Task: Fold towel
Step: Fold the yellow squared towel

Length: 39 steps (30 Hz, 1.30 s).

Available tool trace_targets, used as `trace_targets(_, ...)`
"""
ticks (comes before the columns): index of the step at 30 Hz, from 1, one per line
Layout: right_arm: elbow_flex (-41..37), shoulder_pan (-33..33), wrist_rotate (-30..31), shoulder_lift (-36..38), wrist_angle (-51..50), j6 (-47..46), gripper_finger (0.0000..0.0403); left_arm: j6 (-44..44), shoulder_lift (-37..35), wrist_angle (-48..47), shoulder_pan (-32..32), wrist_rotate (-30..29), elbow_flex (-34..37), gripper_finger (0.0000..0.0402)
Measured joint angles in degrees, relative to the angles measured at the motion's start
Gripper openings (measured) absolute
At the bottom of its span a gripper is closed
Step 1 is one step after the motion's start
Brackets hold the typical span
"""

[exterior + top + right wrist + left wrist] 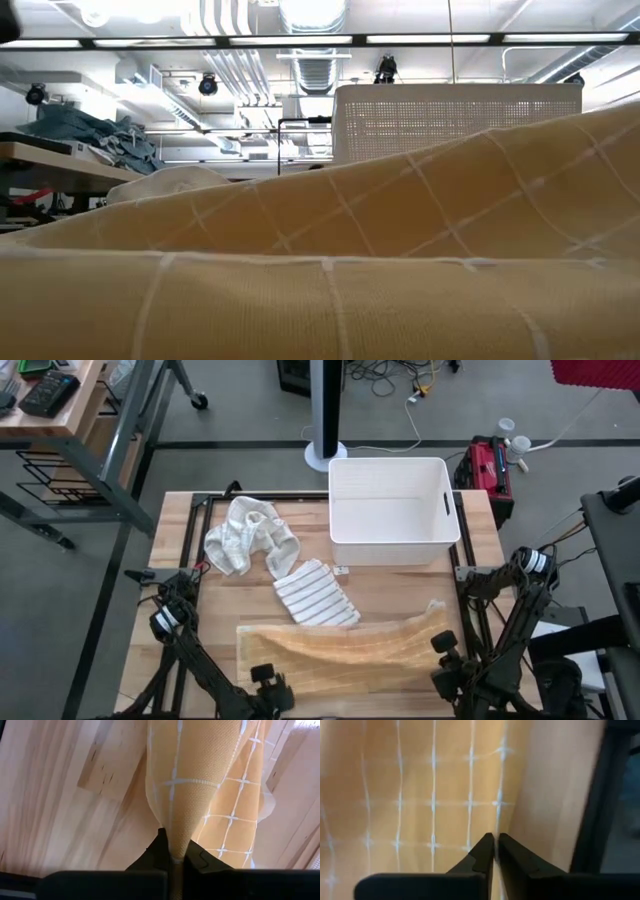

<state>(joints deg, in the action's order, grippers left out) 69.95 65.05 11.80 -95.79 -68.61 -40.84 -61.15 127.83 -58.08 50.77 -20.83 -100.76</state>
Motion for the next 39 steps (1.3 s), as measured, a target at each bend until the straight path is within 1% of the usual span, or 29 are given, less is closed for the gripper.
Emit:
trace_targets(4, 0.0, -0.1, 0.0, 0.0, 0.1, 0.0, 0.0002, 2.9, 0.0, -0.5, 0.0, -0.5, 0.1, 0.0052)
trace_targets(13, 0.0, -0.1, -0.3, 0.0, 0.1, 0.0, 0.0002, 0.7, 0.0, 0.8, 1.4, 1.4, 1.3, 0.0142)
trace_targets(16, 0.0, -0.1, -0.4, 0.0, 0.2, 0.0, 0.0002, -0.8, 0.0, 0.7, 2.4, 4.4, 1.3, 0.016)
trace_targets(18, 0.0, -0.1, -0.8, 0.0, 0.3, 0.0, 0.0002, -2.1, -0.1, 0.6, 3.3, 4.8, 1.6, 0.0164)
trace_targets(19, 0.0, -0.1, -0.9, 0.0, 0.3, 0.0, 0.0002, -3.3, -0.1, 0.4, 3.7, 4.1, 2.0, 0.0164)
trace_targets(22, 0.0, -0.1, -1.7, 0.0, 0.5, -0.3, 0.0002, -6.7, -0.2, 0.5, 4.2, 2.2, 4.2, 0.0158)
trace_targets(25, 0.0, 0.1, -3.4, 0.0, 0.5, -1.3, 0.0002, -8.7, -0.8, 4.6, 4.2, 3.5, 7.7, 0.0137)
trace_targets(27, 0.0, 0.2, -3.4, 0.0, 0.6, -1.6, 0.0002, -10.3, -1.0, 7.5, 4.1, 4.3, 9.7, 0.0103)
trace_targets(29, 0.0, 0.4, -3.4, 0.0, 0.3, -1.6, 0.0002, -12.2, -1.0, 8.3, 4.2, 4.5, 10.0, 0.0047)
trace_targets(30, 0.0, 0.3, -3.5, 0.0, 0.1, -1.6, 0.0002, -12.7, -1.2, 8.3, 4.2, 5.2, 10.0, 0.0025)
trace_targets(31, 0.0, 0.3, -3.7, 0.1, -0.3, -1.6, 0.0002, -13.5, -1.6, 7.4, 4.1, 5.7, 9.6, 0.0014)
trace_targets(33, 0.4, 0.4, -3.7, 0.1, -1.4, -1.8, 0.0002, -15.2, -2.1, 3.5, 4.5, 6.2, 7.7, 0.0009)
trace_targets(36, 1.6, 0.4, -3.1, 0.5, -4.0, -2.7, 0.0002, -18.0, -2.2, -8.5, 5.4, 5.9, 3.3, 0.0002)
trace_targets(39, 2.9, 0.4, -2.4, 1.4, -6.6, -3.6, 0.0002, -20.4, -2.9, -17.3, 6.1, 6.0, -2.5, 0.0001)
